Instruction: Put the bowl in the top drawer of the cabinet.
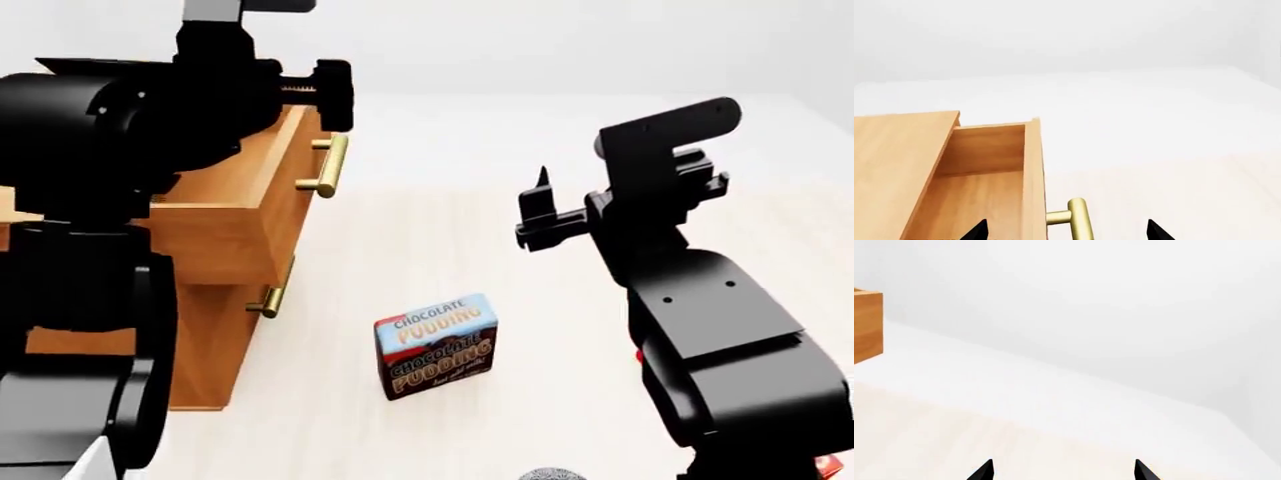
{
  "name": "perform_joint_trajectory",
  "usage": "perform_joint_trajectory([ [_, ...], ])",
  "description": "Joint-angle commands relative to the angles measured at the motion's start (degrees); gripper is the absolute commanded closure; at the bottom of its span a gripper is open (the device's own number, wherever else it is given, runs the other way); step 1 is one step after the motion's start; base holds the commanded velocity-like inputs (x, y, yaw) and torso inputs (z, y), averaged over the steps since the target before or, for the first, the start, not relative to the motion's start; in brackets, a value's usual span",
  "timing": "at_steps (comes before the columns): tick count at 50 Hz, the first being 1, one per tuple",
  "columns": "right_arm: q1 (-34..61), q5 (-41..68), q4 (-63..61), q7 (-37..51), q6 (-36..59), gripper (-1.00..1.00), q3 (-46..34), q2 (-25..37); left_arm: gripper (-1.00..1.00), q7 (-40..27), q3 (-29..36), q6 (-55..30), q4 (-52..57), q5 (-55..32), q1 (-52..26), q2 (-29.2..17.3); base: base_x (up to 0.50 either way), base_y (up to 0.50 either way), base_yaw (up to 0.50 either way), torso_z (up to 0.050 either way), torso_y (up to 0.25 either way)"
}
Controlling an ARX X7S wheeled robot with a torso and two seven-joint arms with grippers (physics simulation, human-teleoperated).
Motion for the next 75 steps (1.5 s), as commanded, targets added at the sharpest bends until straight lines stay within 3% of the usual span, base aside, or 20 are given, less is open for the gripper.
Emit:
perform_joint_trajectory([
  [1,-0.7,0.0,1.4,0.0,-0.8,-1.00,-0.6,0.3,-1.00,2.5,4.4,3.5,-13.6,2.4,-5.2,2.1,0.00,0.00,0.00,0.000,0.000],
  [21,-1.9,0.5,3.4,-0.3,-2.9,-1.00,-0.9,0.8,-1.00,5.5,7.2,13.5,-33.0,4.7,-9.7,5.0,0.00,0.00,0.00,0.000,0.000],
  [30,-2.1,0.6,4.4,-0.4,-3.5,-1.00,-1.3,1.0,-1.00,7.4,7.4,21.9,-49.2,6.1,-14.1,7.5,0.00,0.00,0.00,0.000,0.000],
  [62,-1.9,0.7,7.0,-0.4,-5.0,-1.00,-2.6,1.2,-1.00,10.4,-9.5,18.9,-49.5,17.0,-12.3,8.7,0.00,0.00,0.00,0.000,0.000],
  [75,-1.9,1.2,6.5,-0.5,-4.6,-1.00,-2.5,1.5,-1.00,11.8,-11.6,17.3,-49.5,16.0,-13.5,9.3,0.00,0.00,0.00,0.000,0.000],
])
